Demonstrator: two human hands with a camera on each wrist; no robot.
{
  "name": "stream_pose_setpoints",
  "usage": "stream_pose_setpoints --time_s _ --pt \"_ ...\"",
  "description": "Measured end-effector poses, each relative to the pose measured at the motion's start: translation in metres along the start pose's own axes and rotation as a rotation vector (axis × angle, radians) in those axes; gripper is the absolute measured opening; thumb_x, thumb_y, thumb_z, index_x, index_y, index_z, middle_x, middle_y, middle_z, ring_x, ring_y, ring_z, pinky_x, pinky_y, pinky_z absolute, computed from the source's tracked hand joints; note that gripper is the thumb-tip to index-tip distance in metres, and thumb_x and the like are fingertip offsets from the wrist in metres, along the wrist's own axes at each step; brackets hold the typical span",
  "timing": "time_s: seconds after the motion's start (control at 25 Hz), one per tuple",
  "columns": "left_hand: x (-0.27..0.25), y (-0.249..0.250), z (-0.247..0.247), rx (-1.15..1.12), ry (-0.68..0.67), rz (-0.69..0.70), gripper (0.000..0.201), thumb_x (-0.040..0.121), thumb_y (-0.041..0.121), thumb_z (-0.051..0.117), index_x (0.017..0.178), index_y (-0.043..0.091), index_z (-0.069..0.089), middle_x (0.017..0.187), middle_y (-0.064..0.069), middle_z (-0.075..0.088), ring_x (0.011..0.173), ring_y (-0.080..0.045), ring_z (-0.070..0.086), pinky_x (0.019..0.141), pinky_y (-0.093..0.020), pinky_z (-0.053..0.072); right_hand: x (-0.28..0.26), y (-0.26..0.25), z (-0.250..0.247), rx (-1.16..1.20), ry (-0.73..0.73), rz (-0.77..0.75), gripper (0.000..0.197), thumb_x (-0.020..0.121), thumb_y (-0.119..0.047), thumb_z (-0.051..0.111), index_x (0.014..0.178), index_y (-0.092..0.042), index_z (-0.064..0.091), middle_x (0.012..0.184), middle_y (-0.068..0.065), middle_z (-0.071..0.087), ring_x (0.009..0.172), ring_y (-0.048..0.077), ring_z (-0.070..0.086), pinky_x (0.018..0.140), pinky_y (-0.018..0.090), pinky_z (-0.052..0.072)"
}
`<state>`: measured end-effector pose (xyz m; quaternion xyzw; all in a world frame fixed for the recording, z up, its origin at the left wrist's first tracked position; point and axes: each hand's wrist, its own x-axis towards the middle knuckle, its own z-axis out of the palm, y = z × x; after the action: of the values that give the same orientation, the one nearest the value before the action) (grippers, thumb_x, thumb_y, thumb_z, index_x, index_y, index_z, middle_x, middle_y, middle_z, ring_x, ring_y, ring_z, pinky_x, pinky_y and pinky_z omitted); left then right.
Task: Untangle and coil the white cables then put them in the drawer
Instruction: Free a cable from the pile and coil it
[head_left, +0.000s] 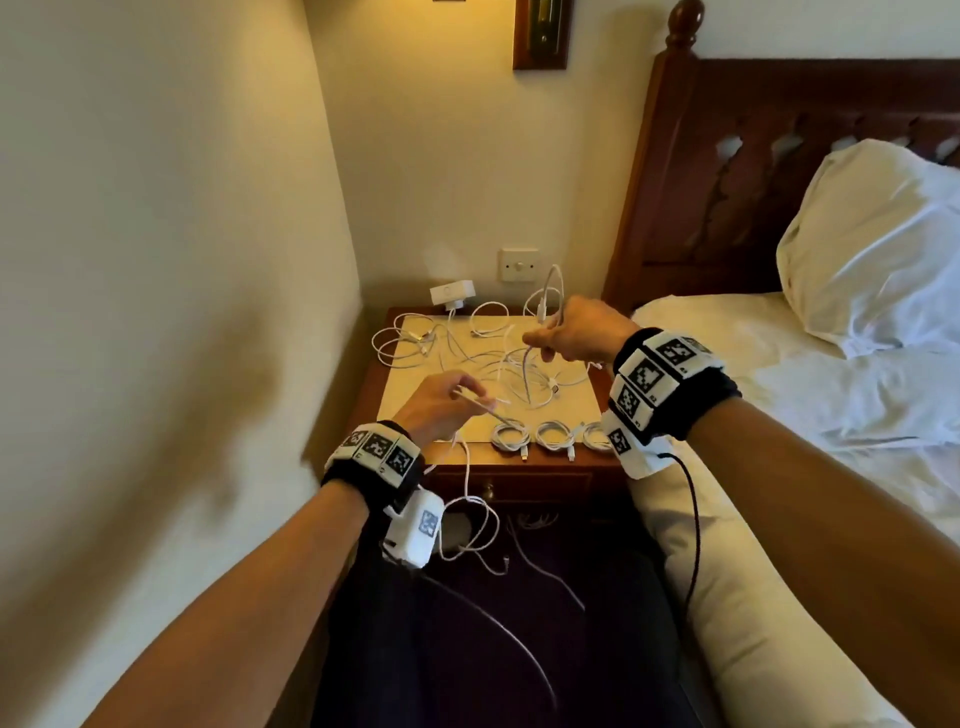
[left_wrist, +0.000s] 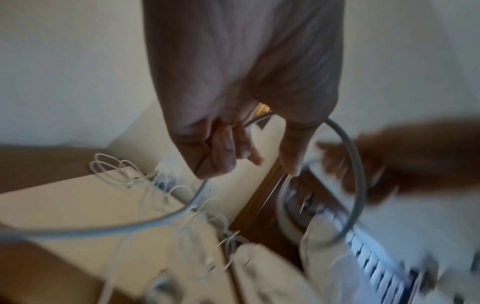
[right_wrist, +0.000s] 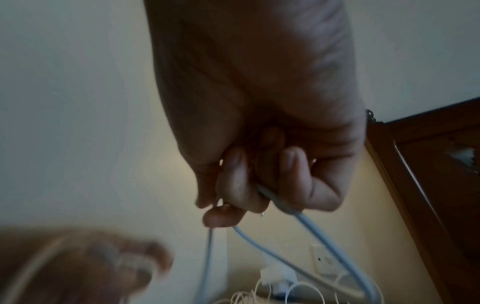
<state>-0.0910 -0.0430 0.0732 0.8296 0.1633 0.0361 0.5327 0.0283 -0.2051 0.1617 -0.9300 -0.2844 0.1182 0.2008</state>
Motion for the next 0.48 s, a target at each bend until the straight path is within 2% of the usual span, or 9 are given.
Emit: stream_pose_setpoints --time_s 0.04,0.12,0.16,0.2,0.24,0.28,0.32,0.4,0.48 --pt "-0.001 0.017 -0.007 -0.063 -0.010 0.072 0.043 0.083 0.015 0.073 0.121 0.019 0.053 0.073 0.000 0.049 0.057 -0.009 0.046 0.047 -0.020 0.038 0.001 0.003 0.012 -0.029 -0.063 -0.015 0.040 0.091 -0.049 0.059 0.072 -0.017 0.072 0.071 -0.003 0.061 0.072 0.014 0.056 0.065 0.030 0.043" --pt "0.003 0.040 -0.022 -0.004 -0.075 0.232 0.081 0.080 0.006 0.075 0.139 0.034 0.027 0.069 0.004 0.049 0.051 0.000 0.049 0.046 -0.014 0.040 0.001 0.000 0.029 -0.127 -0.211 -0.137 0.037 0.093 -0.048 0.057 0.082 -0.018 0.075 0.082 -0.004 0.065 0.082 0.014 0.056 0.072 0.030 0.041" --pt "0.005 0.047 -0.025 0.116 -0.134 0.278 0.089 0.081 0.008 0.074 0.147 0.034 0.019 0.068 0.005 0.049 0.049 0.001 0.049 0.048 -0.012 0.041 0.000 -0.004 0.034 -0.172 -0.249 -0.211 0.033 0.094 -0.044 0.057 0.087 -0.017 0.076 0.086 -0.004 0.066 0.084 0.013 0.056 0.073 0.030 0.040" --pt "0.007 0.050 -0.027 0.264 -0.181 0.310 0.078 0.084 0.015 0.072 0.147 0.030 0.027 0.068 0.003 0.052 0.051 -0.001 0.051 0.049 -0.015 0.042 0.000 -0.007 0.035 -0.203 -0.256 -0.272 0.030 0.094 -0.040 0.057 0.091 -0.016 0.076 0.088 -0.003 0.067 0.082 0.011 0.056 0.071 0.028 0.039" --pt "0.012 0.049 -0.030 0.398 -0.187 0.309 0.053 0.088 0.023 0.068 0.137 0.024 0.047 0.072 -0.001 0.058 0.056 -0.008 0.056 0.050 -0.021 0.045 0.001 -0.009 0.034 -0.199 -0.235 -0.330 0.028 0.094 -0.037 0.059 0.093 -0.015 0.076 0.085 -0.003 0.068 0.078 0.010 0.055 0.068 0.026 0.039" --pt "0.019 0.045 -0.033 0.495 -0.155 0.306 0.028 0.092 0.031 0.060 0.117 0.018 0.062 0.077 -0.004 0.063 0.061 -0.018 0.060 0.052 -0.029 0.048 0.003 -0.008 0.033 -0.130 -0.196 -0.377 0.026 0.093 -0.035 0.061 0.093 -0.014 0.076 0.083 -0.002 0.067 0.075 0.010 0.055 0.066 0.026 0.040" --pt "0.023 0.041 -0.036 0.499 -0.107 0.283 0.024 0.096 0.034 0.053 0.098 0.014 0.066 0.077 -0.004 0.064 0.066 -0.026 0.062 0.057 -0.036 0.050 0.005 -0.006 0.032 -0.001 -0.131 -0.420 0.022 0.090 -0.034 0.066 0.094 -0.014 0.075 0.085 -0.002 0.066 0.075 0.010 0.055 0.068 0.028 0.044" --pt "0.030 0.035 -0.038 0.220 -0.020 0.146 0.029 0.101 0.027 0.044 0.083 0.011 0.059 0.071 -0.001 0.058 0.067 -0.026 0.057 0.066 -0.035 0.047 0.003 0.005 0.041 0.331 0.091 -0.450 0.029 0.082 -0.030 0.076 0.107 -0.018 0.068 0.105 -0.002 0.059 0.080 0.007 0.056 0.072 0.026 0.050" --pt "0.031 0.036 -0.037 -0.141 0.017 0.080 0.029 0.102 0.015 0.041 0.077 0.009 0.053 0.069 -0.005 0.049 0.059 -0.011 0.050 0.062 -0.018 0.043 -0.004 0.018 0.069 0.613 0.386 -0.342 0.043 0.080 -0.018 0.075 0.117 -0.023 0.053 0.117 -0.002 0.048 0.083 0.009 0.056 0.069 0.020 0.051"
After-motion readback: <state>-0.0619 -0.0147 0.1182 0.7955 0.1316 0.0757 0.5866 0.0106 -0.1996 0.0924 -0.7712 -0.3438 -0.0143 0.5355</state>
